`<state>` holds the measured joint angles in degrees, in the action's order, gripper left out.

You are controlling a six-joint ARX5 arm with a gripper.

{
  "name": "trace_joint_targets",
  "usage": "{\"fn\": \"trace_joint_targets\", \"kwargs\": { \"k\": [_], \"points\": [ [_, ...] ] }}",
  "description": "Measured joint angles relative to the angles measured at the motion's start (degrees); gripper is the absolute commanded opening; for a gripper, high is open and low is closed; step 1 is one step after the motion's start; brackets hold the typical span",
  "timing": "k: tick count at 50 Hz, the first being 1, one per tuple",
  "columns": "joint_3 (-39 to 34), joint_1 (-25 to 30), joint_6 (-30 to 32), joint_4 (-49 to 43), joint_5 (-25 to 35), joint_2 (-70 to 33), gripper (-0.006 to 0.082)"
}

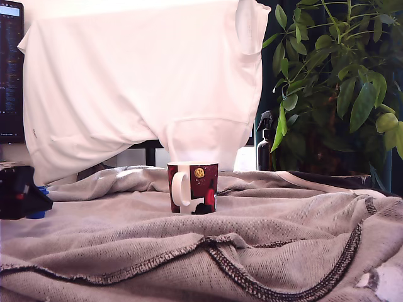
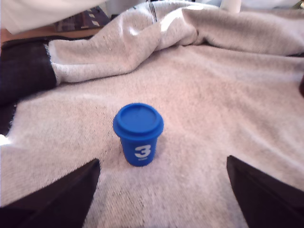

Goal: Pick the blue coffee capsule and place it inside the red coffee cup

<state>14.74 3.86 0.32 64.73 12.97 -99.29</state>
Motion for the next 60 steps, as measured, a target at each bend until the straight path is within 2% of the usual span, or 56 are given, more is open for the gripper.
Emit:
{"fn": "trace_joint_targets", "kwargs": {
  "k": [18, 28, 42, 45, 47, 54, 56, 60],
  "points": [
    [6.3, -2.3, 0.0, -0.9, 3.0, -3.3, 0.0783],
    [8.2, -2.3, 0.0, -5.3, 5.1, -3.3, 0.0687],
    [8.8, -2.3, 0.0, -8.3, 5.2, -3.3, 0.0672],
    [8.9, -2.3, 0.0, -8.5, 5.2, -3.8, 0.0616],
    [9.1, -2.3, 0.0, -8.5, 5.2, -4.3, 0.0549],
    [10.5, -2.4, 0.0, -9.1, 5.2, -5.1, 0.0199],
    [10.8, -2.5, 0.0, -9.2, 5.2, -5.1, 0.0123],
    [10.8, -2.5, 0.1, -9.2, 5.3, -5.1, 0.0060]
  ]
}}
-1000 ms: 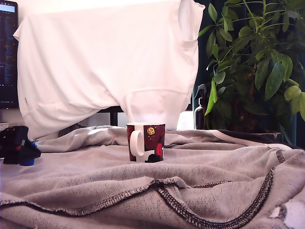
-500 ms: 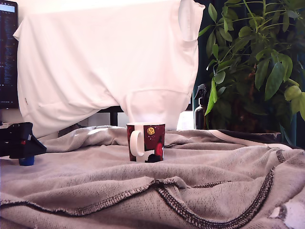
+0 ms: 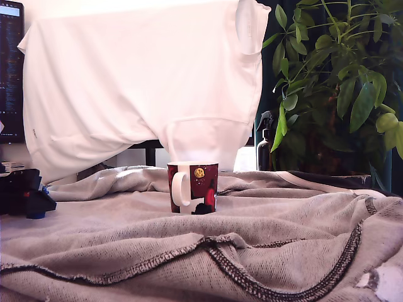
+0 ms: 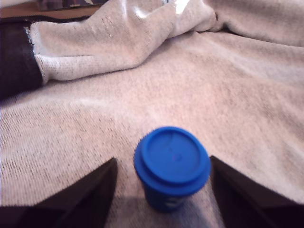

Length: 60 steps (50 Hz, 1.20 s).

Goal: Pick the blue coffee capsule and place it inside the red coffee cup

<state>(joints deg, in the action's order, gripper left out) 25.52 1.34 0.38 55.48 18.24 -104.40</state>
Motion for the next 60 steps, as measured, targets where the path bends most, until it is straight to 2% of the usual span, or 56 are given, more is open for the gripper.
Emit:
{"fn": "trace_joint_targets", "kwargs": {
  "k": [25, 42, 49, 60],
  "points": [
    [0.0, 0.0, 0.0, 0.2, 1.3, 0.0, 0.0054],
    [0.2, 0.7, -13.1, 11.1, 8.7, 0.0, 0.0054],
    [2.3, 3.9, -16.6, 12.5, 9.3, 0.0, 0.0054],
    [7.7, 12.9, -16.7, 11.3, 8.3, 0.0, 0.0054]
  ]
}}
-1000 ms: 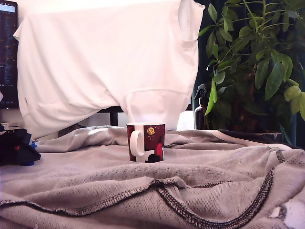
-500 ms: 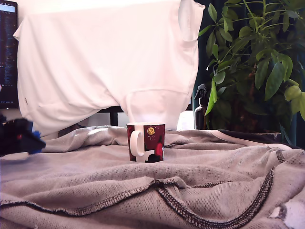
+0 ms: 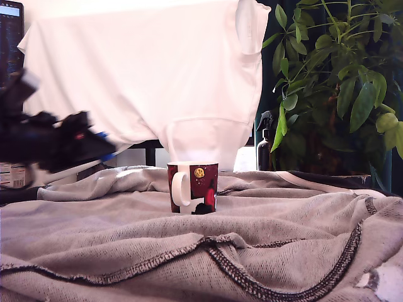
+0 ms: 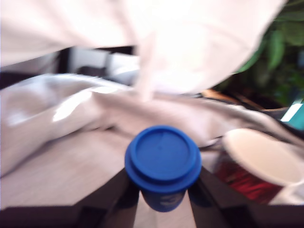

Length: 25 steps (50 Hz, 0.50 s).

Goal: Pick the blue coffee capsule and place it inside the red coffee cup

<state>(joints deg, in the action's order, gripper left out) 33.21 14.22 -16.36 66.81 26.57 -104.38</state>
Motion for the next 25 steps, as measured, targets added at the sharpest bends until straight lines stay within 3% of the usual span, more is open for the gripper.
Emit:
{"fn": "trace_joint_targets", "kwargs": {
  "k": [25],
  "points": [
    [11.7, 11.5, 6.2, -12.3, -3.6, 0.0, 0.0054]
  ]
}}
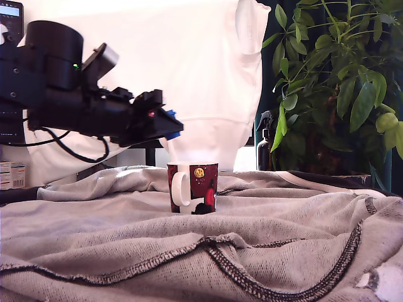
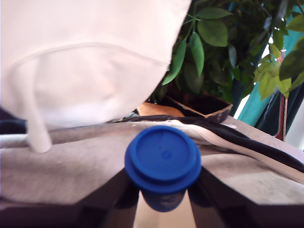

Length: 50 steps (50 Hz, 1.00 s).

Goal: Pick the blue coffee capsule and place it inside the red coffee cup

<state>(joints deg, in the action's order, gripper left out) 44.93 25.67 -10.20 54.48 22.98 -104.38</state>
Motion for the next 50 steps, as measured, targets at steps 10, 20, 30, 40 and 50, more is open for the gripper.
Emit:
{"fn": "trace_joint_targets", "kwargs": {
  "k": [10, 20, 30, 40, 50],
  "points": [
    [0.0, 2.8, 2.0, -1.2, -1.5, 0.0, 0.0054],
    [0.0, 3.5, 2.8, -2.2, -1.9, 0.0, 0.0055],
    [0.0, 3.5, 2.9, -5.5, -1.9, 0.0, 0.0312],
    [0.0, 3.5, 4.6, -9.5, -2.1, 0.0, 0.0701],
    [0.0, 3.5, 5.9, -11.0, -1.3, 0.0, 0.0701]
  ]
}}
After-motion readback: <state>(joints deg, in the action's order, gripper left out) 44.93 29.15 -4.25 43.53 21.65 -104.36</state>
